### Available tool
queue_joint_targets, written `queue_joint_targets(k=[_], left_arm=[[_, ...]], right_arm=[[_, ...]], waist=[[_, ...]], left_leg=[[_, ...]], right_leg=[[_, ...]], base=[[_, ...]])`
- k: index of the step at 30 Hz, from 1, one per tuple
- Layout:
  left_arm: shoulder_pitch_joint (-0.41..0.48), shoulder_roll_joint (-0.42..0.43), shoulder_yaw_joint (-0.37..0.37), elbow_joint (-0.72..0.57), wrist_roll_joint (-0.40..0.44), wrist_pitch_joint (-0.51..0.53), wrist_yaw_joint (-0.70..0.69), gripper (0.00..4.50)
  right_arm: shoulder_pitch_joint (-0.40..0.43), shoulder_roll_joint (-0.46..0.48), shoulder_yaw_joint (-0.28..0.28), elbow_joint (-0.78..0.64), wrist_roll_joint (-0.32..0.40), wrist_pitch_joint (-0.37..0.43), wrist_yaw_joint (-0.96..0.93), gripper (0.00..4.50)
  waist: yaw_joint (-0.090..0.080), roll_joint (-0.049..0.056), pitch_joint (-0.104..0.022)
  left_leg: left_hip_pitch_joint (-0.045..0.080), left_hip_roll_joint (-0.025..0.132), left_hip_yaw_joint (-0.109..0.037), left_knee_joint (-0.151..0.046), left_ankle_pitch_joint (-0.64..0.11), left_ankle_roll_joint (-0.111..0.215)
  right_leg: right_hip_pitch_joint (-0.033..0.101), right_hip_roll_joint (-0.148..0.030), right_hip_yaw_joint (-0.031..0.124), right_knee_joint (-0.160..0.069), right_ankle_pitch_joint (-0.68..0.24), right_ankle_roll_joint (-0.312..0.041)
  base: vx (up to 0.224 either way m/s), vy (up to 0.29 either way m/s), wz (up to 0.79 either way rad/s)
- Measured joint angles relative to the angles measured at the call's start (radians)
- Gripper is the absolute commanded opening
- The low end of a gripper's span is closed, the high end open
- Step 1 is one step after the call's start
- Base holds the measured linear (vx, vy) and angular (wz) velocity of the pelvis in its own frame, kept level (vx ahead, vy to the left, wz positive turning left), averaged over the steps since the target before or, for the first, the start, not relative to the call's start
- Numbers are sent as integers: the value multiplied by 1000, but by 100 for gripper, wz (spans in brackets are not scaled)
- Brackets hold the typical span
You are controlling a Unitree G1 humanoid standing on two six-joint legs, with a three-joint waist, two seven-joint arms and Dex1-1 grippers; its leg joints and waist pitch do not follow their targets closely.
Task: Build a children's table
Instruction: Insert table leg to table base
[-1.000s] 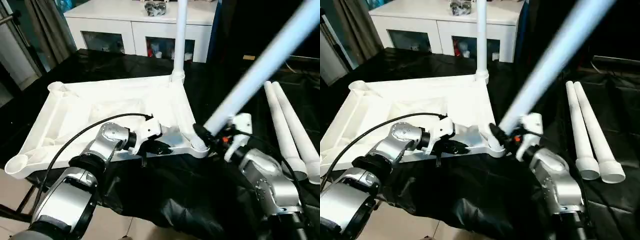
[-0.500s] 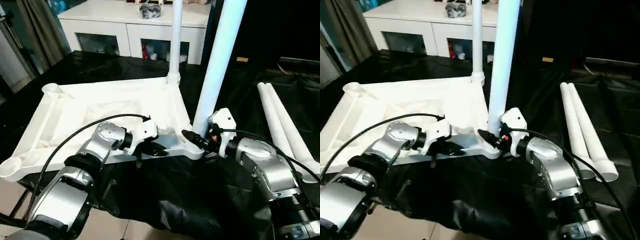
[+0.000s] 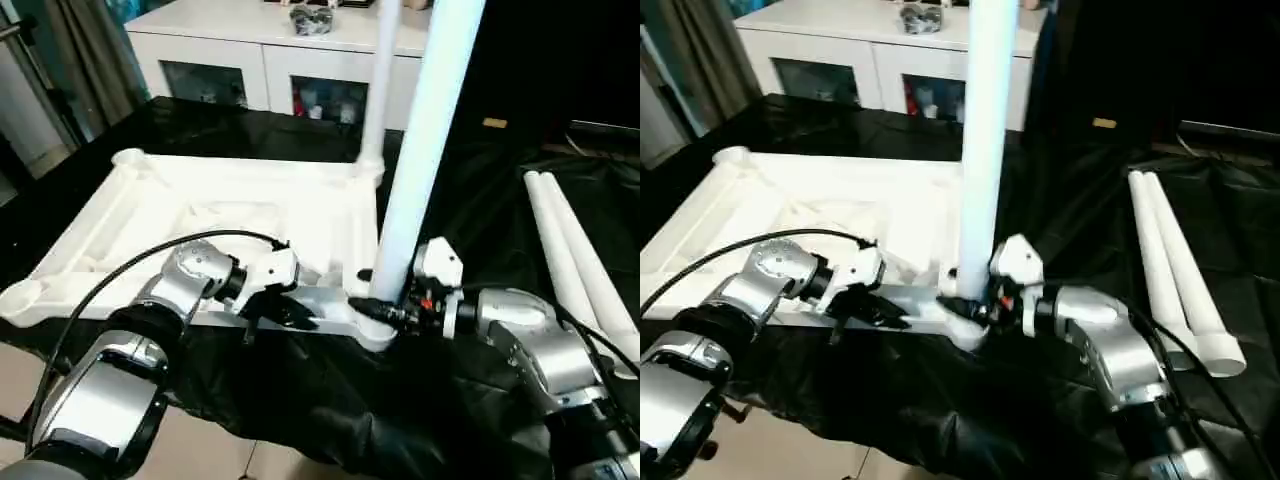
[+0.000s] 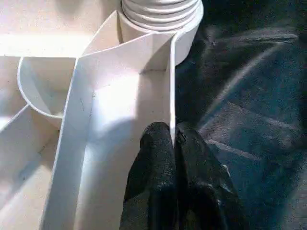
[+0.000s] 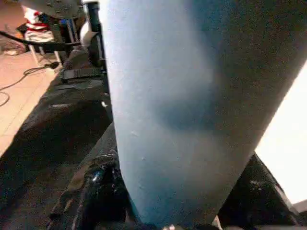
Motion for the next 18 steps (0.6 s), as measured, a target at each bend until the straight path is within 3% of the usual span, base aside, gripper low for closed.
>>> queue_joint_targets(k=[5,12,18], left_arm=[[0,-1,4,2,11,4,39,0],[-39,-98,53,46,17,144,268,0],[-68,-187,76,80,19,205,461,0]], right_arm=[[-21,44,-8,49,-4,-30,-48,189],[-142,178,-86,248,-96,-47,-421,189],[-222,253,-182,381,-110,-53,-666,189]], waist=[[-1,0,0],[-18,-3,5],[-16,-4,5]], left_leg=[[2,0,0,-1,0,0],[2,-1,-1,1,1,-1],[1,-1,-1,1,1,-1]], right_leg=[[1,0,0,1,-1,1],[-2,-1,0,-2,-2,3],[-1,-1,0,-1,0,1]], base=[[0,0,0],[0,0,0],[0,0,0]])
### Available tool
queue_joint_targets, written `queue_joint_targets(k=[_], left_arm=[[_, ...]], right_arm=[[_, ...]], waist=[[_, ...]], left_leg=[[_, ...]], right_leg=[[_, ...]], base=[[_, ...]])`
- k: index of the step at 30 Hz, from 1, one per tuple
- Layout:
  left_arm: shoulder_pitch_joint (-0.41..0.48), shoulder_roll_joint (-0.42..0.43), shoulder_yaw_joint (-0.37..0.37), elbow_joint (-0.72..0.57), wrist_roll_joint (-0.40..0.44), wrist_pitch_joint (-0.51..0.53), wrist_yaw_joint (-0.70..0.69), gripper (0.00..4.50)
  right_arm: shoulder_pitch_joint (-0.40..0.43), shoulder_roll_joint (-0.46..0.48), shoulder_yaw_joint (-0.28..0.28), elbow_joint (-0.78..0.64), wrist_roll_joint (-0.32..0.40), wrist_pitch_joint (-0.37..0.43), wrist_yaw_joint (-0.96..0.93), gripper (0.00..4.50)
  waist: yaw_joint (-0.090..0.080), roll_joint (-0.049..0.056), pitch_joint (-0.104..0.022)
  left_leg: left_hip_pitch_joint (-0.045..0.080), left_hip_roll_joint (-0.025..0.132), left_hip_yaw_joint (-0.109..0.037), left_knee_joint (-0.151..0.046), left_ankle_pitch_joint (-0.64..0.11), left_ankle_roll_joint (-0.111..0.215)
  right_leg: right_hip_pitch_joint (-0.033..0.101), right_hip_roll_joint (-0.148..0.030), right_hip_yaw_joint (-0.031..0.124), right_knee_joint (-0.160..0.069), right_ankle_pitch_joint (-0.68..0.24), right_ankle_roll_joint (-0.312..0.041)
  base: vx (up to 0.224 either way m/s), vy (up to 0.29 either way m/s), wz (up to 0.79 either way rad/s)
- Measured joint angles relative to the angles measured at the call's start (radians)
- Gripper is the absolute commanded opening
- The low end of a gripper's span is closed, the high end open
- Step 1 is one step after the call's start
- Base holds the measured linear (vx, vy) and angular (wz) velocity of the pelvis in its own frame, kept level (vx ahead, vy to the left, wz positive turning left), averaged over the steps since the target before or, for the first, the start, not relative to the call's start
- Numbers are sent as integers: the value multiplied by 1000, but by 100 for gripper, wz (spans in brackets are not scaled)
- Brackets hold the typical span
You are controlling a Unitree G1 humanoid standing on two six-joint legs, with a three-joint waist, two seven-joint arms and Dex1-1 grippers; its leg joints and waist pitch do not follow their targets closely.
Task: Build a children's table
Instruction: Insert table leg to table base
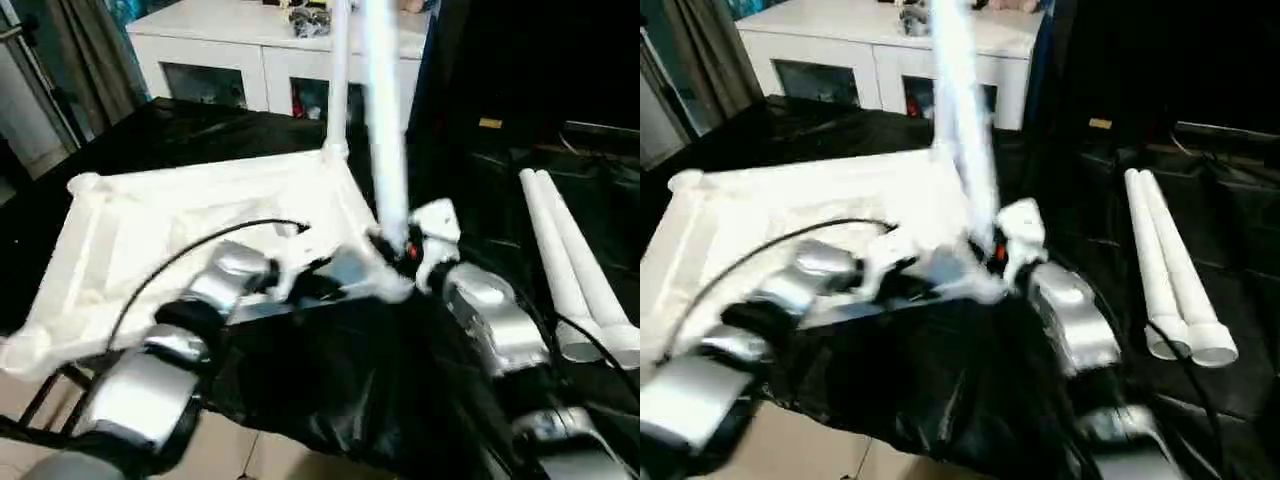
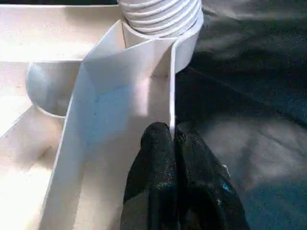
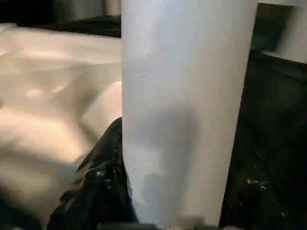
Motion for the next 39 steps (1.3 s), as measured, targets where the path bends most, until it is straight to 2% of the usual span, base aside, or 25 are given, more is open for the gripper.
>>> queue_joint_targets(k=[6,10,12,15,17,18,20,23,25,28,31,34,39], left_arm=[[-2,-2,-7,-4,28,-57,31,0],[30,30,-9,-48,27,-113,-7,0],[35,41,-5,-56,9,-112,-31,55],[37,50,56,-111,-68,-100,-97,58],[7,47,126,-142,-146,-65,-122,95],[-12,46,156,-144,-177,-49,-123,95],[-70,45,208,-137,-218,-16,-87,102],[-137,41,237,-114,-220,5,28,102],[-172,21,238,-94,-206,31,122,102],[-199,-30,229,-115,-189,43,158,102],[-215,-93,205,-159,-190,59,141,102],[-217,-116,199,-186,-198,75,120,102],[-199,-142,185,-256,-239,125,61,102]], right_arm=[[11,28,-47,8,23,-67,-30,189],[45,34,-62,-28,65,-93,22,189],[54,33,-65,-42,73,-97,51,189],[79,28,-64,-70,91,-101,92,189],[88,20,-63,-84,100,-97,117,189],[95,20,-61,-91,105,-95,128,189],[102,16,-55,-100,109,-94,148,189],[110,8,-52,-113,109,-95,168,189],[118,-2,-43,-127,106,-95,178,189],[122,-14,-34,-137,94,-94,188,189],[122,-16,-25,-143,87,-94,188,189],[122,-20,-26,-148,89,-97,192,189],[133,-29,-26,-166,88,-98,203,189]], waist=[[1,0,0],[0,1,1],[-1,3,2],[2,2,5],[2,3,5],[1,3,5],[0,3,6],[0,4,6],[1,3,7],[6,3,8],[8,3,8],[1,10,12],[3,12,13]], left_leg=[[-2,1,0,-1,0,0],[-6,1,0,-5,-1,1],[-8,1,1,-5,-1,2],[-10,1,1,-4,-1,2],[-9,1,2,-4,-1,2],[-9,1,3,-4,-1,2],[-8,1,3,-4,-1,2],[-8,1,2,-4,-1,2],[-9,1,2,-4,-1,2],[-11,1,2,-4,-1,3],[-16,1,2,-3,-1,5],[-15,1,2,-3,0,5],[-17,1,2,1,-1,4]], right_leg=[[-1,0,-1,0,2,-3],[-4,0,-1,-3,0,-3],[-7,0,-1,-3,0,-4],[-8,0,-2,-1,-1,-5],[-8,0,-2,0,-1,-5],[-8,0,-2,0,-1,-5],[-8,0,-2,1,-1,-5],[-7,0,-1,1,-1,-5],[-8,0,-2,0,-1,-4],[-8,0,-2,-2,-1,-5],[-9,0,-2,-2,-1,-5],[-10,0,-2,0,-1,-5],[-9,0,-2,2,0,-5]], base=[[0,0,0],[0,0,0],[0,0,0],[0,0,0],[0,0,0],[0,0,0],[0,0,0],[0,0,0],[0,0,0],[0,0,0],[0,0,0],[0,0,0],[0,0,0]])
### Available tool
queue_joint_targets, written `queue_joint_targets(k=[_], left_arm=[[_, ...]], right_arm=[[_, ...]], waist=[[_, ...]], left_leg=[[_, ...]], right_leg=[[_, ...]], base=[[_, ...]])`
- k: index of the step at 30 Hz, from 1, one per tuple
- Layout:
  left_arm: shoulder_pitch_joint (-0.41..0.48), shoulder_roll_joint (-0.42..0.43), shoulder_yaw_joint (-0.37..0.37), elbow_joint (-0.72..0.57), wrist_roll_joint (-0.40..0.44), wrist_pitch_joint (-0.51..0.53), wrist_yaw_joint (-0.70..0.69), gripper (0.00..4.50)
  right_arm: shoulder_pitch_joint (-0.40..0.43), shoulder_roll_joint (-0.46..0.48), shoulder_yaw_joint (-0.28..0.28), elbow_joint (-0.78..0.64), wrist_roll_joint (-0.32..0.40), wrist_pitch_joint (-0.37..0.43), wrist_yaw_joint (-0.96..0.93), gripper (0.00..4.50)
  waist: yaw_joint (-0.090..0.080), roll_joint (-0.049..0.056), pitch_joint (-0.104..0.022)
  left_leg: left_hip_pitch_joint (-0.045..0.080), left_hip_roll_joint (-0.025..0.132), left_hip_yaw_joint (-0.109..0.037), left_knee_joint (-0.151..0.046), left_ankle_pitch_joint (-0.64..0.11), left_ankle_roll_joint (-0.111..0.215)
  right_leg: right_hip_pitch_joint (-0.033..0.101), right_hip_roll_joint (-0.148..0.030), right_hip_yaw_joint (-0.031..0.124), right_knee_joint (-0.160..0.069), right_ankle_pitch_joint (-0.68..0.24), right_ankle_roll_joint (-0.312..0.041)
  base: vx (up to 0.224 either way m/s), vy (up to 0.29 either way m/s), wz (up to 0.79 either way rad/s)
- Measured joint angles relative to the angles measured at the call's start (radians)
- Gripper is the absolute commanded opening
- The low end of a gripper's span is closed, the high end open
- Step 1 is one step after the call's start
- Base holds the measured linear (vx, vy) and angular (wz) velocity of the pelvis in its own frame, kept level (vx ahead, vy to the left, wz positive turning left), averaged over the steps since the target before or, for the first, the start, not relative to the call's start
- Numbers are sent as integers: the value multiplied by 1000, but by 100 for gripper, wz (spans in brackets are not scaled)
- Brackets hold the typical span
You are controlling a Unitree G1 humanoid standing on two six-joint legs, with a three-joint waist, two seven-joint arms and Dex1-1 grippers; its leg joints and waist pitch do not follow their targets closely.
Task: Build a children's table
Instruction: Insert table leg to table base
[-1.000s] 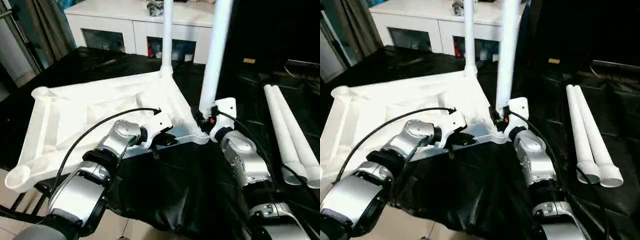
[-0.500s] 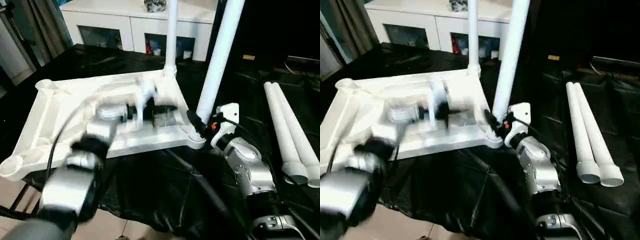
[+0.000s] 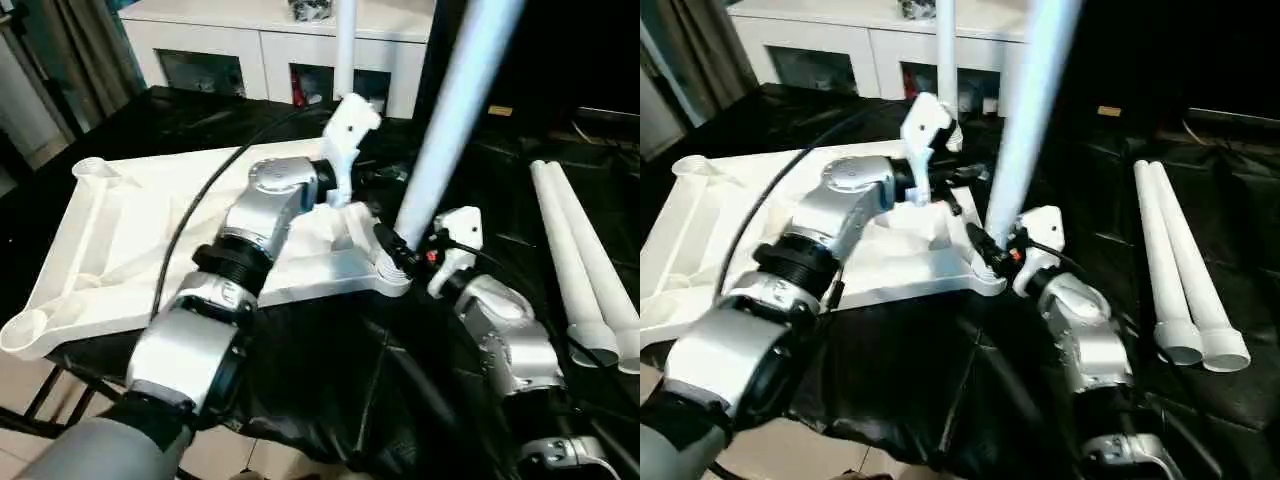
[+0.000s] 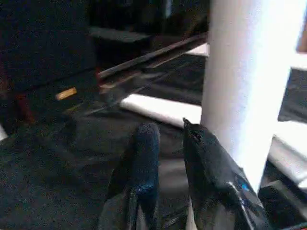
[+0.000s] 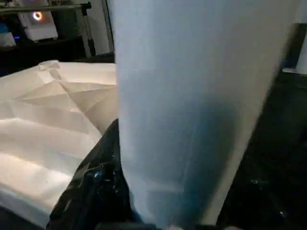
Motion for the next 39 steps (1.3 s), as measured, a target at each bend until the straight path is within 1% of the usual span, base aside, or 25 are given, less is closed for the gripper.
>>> queue_joint_targets(k=[3,5,7,9,10,13,14,15,17,19,22,24,28,34,39], left_arm=[[4,-6,-6,-26,-2,9,-2,102],[4,5,-5,-18,9,-4,28,102],[4,30,-5,8,26,-25,62,102],[7,66,-5,22,41,-31,73,102],[16,95,-6,26,50,-38,72,129],[57,153,-12,31,76,-42,61,141],[69,164,-16,34,84,-42,59,155],[81,184,-32,36,99,-42,52,155],[105,208,-52,40,119,-41,35,179],[134,227,-83,38,130,-22,-24,181],[192,221,-131,41,147,-14,-81,181],[211,212,-149,48,152,-9,-99,181],[223,203,-160,67,164,-19,-103,181],[241,213,-165,80,167,-18,-118,181],[243,216,-161,80,148,8,-158,181]], right_arm=[[0,0,0,-1,-1,1,-1,189],[0,-1,3,-4,-3,4,-1,189],[0,-3,12,-10,-4,9,1,189],[0,-7,13,-13,-5,20,5,189],[0,-11,13,-14,-7,25,6,189],[-1,-18,14,-17,-12,30,7,189],[-1,-21,13,-17,-13,32,8,189],[-6,-24,13,-17,-16,40,8,189],[-9,-36,13,-16,-20,49,14,189],[-14,-46,13,-16,-20,64,24,189],[-22,-60,14,-16,-20,77,37,189],[-25,-64,14,-16,-20,85,44,189],[-27,-76,21,-19,-20,102,51,189],[-34,-91,21,-23,-20,124,68,189],[-34,-98,22,-27,-20,132,72,189]], waist=[[-2,1,0],[-3,2,0],[-8,2,0],[-9,3,0],[-9,3,0],[-6,3,0],[-5,3,0],[-6,2,0],[-4,0,0],[-3,0,0],[-1,0,0],[-1,0,0],[-1,1,0],[0,1,0],[6,1,0]], left_leg=[[-1,0,0,2,0,0],[0,0,0,2,0,0],[0,0,-1,1,0,1],[0,0,-1,1,1,1],[0,0,-1,0,1,1],[0,0,-1,1,0,1],[0,0,-1,2,0,0],[0,0,-1,3,0,0],[0,0,-2,4,0,0],[0,0,-1,4,0,0],[0,0,-1,4,0,0],[0,0,-1,4,0,0],[0,0,-1,4,0,0],[0,0,-1,4,0,0],[0,0,-1,4,0,0]], right_leg=[[0,0,0,0,0,0],[0,0,0,0,0,0],[0,0,0,0,0,0],[0,1,-1,0,0,0],[0,1,-1,0,0,0],[1,0,-1,0,0,0],[1,0,-1,0,0,0],[1,0,-1,0,0,0],[2,0,-1,0,1,0],[2,0,0,0,1,0],[3,0,0,0,1,0],[3,0,0,1,1,0],[3,0,0,1,1,0],[3,0,-1,1,1,0],[3,0,0,1,1,0]], base=[[0,0,0],[0,0,0],[0,0,0],[0,0,0],[0,0,0],[0,0,0],[0,0,0],[0,0,0],[0,0,0],[0,0,0],[0,0,0],[0,0,0],[0,0,0],[0,0,0],[0,0,0]])
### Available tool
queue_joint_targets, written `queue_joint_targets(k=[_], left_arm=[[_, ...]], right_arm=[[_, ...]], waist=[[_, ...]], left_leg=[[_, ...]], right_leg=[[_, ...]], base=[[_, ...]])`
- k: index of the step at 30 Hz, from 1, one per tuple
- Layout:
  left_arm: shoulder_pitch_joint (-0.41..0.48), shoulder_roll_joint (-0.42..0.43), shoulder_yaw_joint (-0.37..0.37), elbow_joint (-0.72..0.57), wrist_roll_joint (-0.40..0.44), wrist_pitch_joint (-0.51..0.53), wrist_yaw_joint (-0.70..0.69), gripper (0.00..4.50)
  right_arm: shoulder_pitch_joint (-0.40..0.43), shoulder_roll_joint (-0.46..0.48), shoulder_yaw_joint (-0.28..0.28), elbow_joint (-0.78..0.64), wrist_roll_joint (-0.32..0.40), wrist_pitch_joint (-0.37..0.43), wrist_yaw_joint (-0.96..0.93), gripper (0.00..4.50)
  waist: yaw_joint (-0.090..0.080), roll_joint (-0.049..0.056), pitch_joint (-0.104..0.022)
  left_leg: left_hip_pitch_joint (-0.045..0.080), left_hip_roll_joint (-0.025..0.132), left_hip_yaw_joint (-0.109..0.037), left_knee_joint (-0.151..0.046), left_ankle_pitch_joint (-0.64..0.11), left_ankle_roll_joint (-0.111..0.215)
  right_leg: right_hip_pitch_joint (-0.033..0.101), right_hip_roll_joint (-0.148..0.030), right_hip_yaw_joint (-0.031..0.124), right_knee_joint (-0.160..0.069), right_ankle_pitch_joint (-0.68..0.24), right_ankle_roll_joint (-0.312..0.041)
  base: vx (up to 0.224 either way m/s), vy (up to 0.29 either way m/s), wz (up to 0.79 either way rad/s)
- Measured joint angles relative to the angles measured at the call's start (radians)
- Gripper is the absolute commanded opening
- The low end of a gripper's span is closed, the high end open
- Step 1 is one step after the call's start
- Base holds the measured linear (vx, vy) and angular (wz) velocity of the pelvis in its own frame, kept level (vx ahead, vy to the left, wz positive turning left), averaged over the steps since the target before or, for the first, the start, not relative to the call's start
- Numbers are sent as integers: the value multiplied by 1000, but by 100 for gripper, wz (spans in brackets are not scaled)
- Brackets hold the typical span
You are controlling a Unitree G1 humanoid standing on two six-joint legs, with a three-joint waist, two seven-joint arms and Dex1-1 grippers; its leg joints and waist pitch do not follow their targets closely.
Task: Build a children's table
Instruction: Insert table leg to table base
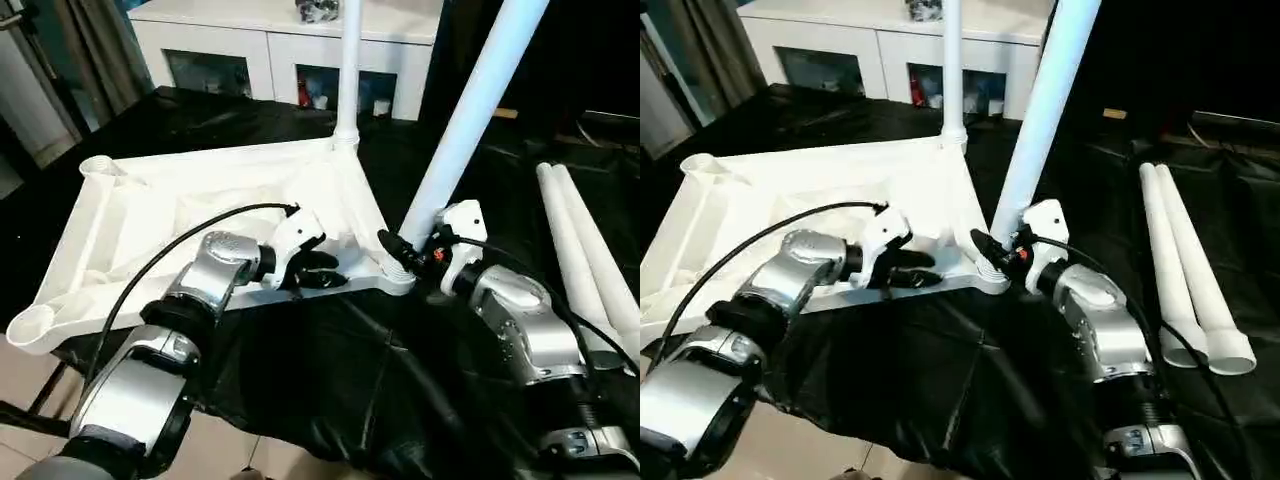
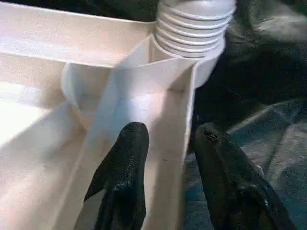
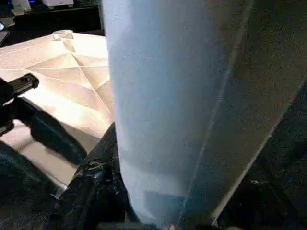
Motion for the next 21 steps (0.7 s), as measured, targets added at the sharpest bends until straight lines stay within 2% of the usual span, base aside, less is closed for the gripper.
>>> queue_joint_targets(k=[9,11,21], left_arm=[[13,3,-15,27,29,-33,2,181],[5,3,-16,45,32,-38,3,153],[-20,-1,-18,95,39,-60,-19,72]], right_arm=[[-9,-12,11,0,-3,21,18,189],[-15,-23,20,0,-5,28,25,189],[-28,-43,36,1,-21,46,60,189]], waist=[[9,-1,0],[11,-1,-1],[15,-1,-1]], left_leg=[[0,0,0,0,0,0],[0,0,0,0,0,0],[0,0,0,0,0,0]], right_leg=[[0,0,0,0,0,0],[0,0,0,0,0,0],[0,0,0,0,0,0]], base=[[0,0,0],[0,0,0],[0,0,0]])
